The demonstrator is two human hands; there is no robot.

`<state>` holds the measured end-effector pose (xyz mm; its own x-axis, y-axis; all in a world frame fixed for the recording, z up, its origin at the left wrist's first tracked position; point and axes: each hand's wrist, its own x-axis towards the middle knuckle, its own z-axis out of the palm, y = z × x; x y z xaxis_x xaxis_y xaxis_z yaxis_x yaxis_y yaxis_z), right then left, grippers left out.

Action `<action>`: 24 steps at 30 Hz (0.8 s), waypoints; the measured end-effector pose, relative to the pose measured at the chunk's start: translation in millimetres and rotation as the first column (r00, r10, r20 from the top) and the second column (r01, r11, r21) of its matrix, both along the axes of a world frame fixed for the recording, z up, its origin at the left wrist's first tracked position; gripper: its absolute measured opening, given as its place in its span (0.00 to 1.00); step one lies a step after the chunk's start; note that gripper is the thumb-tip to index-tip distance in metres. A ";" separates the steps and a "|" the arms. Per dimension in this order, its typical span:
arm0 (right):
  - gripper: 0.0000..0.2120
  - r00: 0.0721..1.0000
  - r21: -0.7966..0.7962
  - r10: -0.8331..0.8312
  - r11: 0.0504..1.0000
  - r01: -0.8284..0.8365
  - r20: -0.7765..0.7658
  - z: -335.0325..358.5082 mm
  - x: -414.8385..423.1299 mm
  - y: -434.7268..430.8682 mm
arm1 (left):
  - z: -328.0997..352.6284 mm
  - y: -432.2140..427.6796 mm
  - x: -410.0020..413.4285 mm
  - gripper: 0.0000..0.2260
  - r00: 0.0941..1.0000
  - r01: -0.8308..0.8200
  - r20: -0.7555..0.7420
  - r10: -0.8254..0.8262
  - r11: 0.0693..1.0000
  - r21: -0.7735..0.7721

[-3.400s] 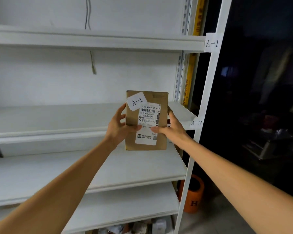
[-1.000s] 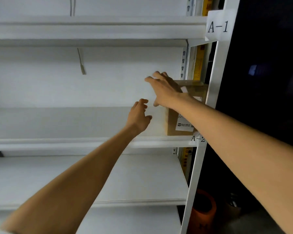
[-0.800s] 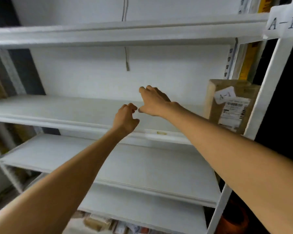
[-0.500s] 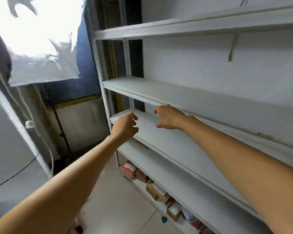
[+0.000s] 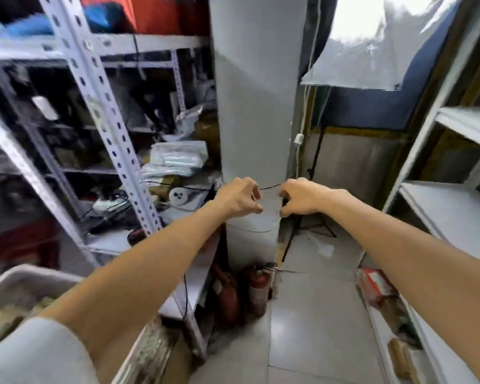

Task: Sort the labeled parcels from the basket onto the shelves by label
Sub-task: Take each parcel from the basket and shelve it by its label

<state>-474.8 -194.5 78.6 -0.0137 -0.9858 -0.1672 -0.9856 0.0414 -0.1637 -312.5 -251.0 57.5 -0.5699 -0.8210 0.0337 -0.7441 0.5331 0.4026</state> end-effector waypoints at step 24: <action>0.27 0.376 0.210 0.922 0.351 -0.913 0.095 -104.5 350.1 -1.2 | -98.3 177.2 325.7 0.15 0.427 -0.902 0.193 0.883 0.401 0.162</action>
<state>-124.7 -195.7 -25.9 0.8676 -0.3305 -0.3714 -0.4349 -0.8666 -0.2446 13.2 -73.8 -40.8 0.4990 -0.8406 -0.2106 -0.7722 -0.5416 0.3322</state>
